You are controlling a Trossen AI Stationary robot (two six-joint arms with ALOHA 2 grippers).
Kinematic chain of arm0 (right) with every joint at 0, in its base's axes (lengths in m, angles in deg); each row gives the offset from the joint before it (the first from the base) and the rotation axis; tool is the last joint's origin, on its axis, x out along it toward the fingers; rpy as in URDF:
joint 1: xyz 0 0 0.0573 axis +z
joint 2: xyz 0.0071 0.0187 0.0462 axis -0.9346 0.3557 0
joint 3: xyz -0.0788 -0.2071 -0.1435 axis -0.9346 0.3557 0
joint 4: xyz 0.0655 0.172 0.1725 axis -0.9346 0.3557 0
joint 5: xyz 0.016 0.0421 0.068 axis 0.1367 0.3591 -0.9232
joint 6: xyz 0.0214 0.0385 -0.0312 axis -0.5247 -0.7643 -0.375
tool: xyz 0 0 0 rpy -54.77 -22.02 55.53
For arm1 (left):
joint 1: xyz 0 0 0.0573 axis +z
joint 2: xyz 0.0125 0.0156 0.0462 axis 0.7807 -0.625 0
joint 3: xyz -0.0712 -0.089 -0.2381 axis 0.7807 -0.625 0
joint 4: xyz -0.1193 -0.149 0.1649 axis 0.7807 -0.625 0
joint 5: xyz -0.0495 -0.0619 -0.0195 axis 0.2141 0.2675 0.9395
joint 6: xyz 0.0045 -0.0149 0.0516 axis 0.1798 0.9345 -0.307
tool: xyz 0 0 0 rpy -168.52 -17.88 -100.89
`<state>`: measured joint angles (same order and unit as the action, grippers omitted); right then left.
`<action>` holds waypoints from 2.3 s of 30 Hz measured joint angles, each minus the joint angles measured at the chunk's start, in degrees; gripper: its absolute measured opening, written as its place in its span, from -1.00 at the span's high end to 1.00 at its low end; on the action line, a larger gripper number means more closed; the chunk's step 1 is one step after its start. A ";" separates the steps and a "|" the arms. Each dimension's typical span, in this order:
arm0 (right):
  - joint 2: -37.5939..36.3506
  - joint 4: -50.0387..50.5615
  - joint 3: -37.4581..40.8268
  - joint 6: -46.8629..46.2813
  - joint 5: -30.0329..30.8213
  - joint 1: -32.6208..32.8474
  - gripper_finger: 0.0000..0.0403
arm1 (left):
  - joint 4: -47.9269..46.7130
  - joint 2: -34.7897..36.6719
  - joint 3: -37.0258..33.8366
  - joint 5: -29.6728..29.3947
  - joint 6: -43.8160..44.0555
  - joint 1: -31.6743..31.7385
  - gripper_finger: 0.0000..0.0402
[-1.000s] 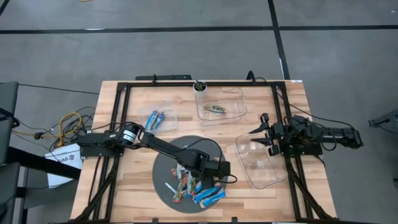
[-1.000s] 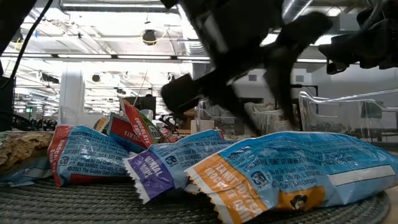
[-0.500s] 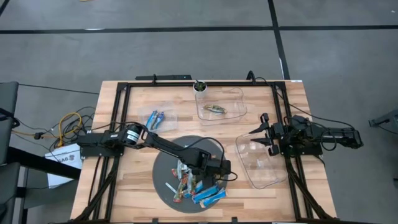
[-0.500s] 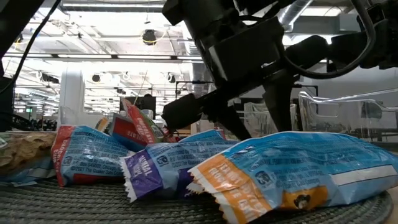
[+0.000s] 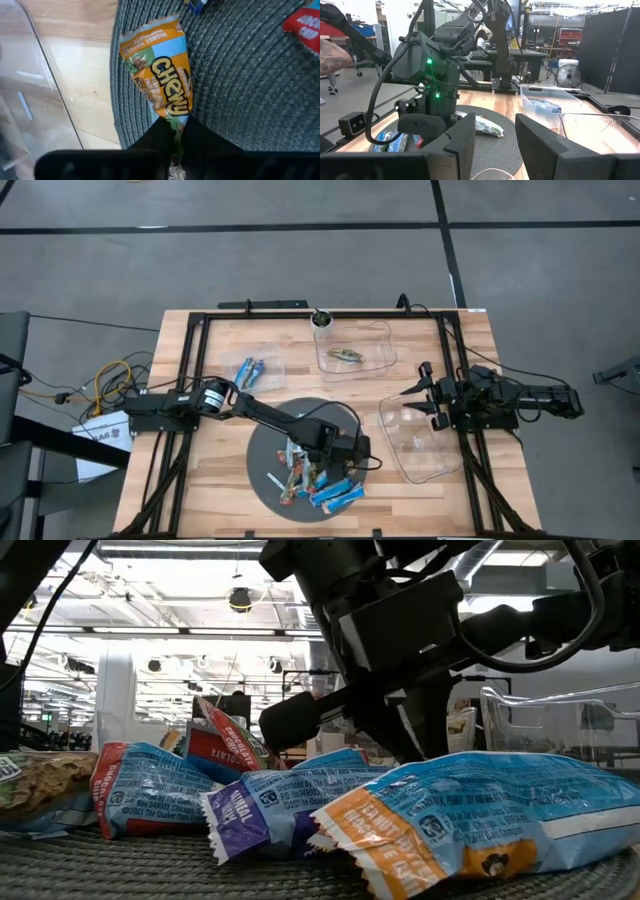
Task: Pick and place Granola Bars by type
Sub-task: Put the yellow granola bar into the top transparent bin
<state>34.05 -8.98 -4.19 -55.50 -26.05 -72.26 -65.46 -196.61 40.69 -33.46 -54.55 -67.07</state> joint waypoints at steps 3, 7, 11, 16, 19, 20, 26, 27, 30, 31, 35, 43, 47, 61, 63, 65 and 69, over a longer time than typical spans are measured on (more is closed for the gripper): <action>0.01 0.01 0.00 0.00 0.00 -0.01 0.34 | -0.04 0.21 -0.07 -2.00 0.87 -0.23 0.97; 0.01 0.01 0.00 0.00 0.00 0.00 0.33 | -0.20 0.97 -0.15 -4.83 1.50 -0.36 0.91; 0.01 0.01 0.00 0.00 0.00 0.00 0.34 | -0.12 2.52 -0.17 -7.47 1.90 -0.41 0.87; -0.01 0.01 0.00 0.00 0.00 -0.01 0.33 | -1.32 5.15 -0.17 -10.48 3.02 -0.41 0.92; 0.01 0.01 0.00 0.00 0.00 0.00 0.34 | -1.74 6.85 -0.17 -13.30 3.27 -0.05 0.95; 0.01 0.01 0.00 0.00 0.00 0.00 0.34 | -1.85 7.45 -0.17 -14.47 3.30 0.16 0.95; 0.01 0.03 0.00 0.00 0.00 0.00 0.33 | -1.91 10.69 -0.15 -22.25 2.29 2.88 0.90; -0.01 0.01 0.00 0.00 0.00 0.00 0.33 | -1.92 11.17 -0.15 -23.30 2.09 3.50 0.90; 0.01 0.01 0.00 0.00 0.00 -0.02 0.34 | -1.84 12.92 -0.15 -25.10 1.27 5.73 0.90; 0.01 0.01 0.00 0.00 0.00 0.00 0.34 | -1.65 13.50 -0.13 -25.28 1.18 6.64 0.91; 0.01 0.01 0.00 0.00 0.00 -0.02 0.33 | -0.54 14.94 -0.11 -25.33 1.14 10.51 0.93; 0.01 0.01 0.00 0.00 0.00 0.00 0.34 | 5.28 15.10 -0.11 -26.98 6.57 18.65 0.91; 0.00 0.01 0.00 0.00 0.00 -0.01 0.33 | 5.76 15.10 -0.11 -24.25 13.03 22.42 0.93; 0.01 0.01 0.00 -0.02 0.00 -0.02 0.34 | 4.90 14.95 -3.25 -10.47 30.89 27.33 0.93; -0.01 0.02 0.00 0.00 0.00 0.00 0.34 | 4.72 14.95 -3.67 -10.06 30.70 27.56 0.93; 0.00 0.02 0.00 0.00 0.00 -0.01 0.33 | 4.90 14.17 -3.69 -9.81 30.75 27.74 0.93; 0.01 0.03 0.00 0.00 0.00 0.00 0.34 | 5.23 12.38 -3.76 -9.83 30.60 28.09 0.93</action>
<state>34.06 -8.95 -4.19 -55.50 -26.05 -72.26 -60.23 -184.24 36.93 -43.28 -23.95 -38.98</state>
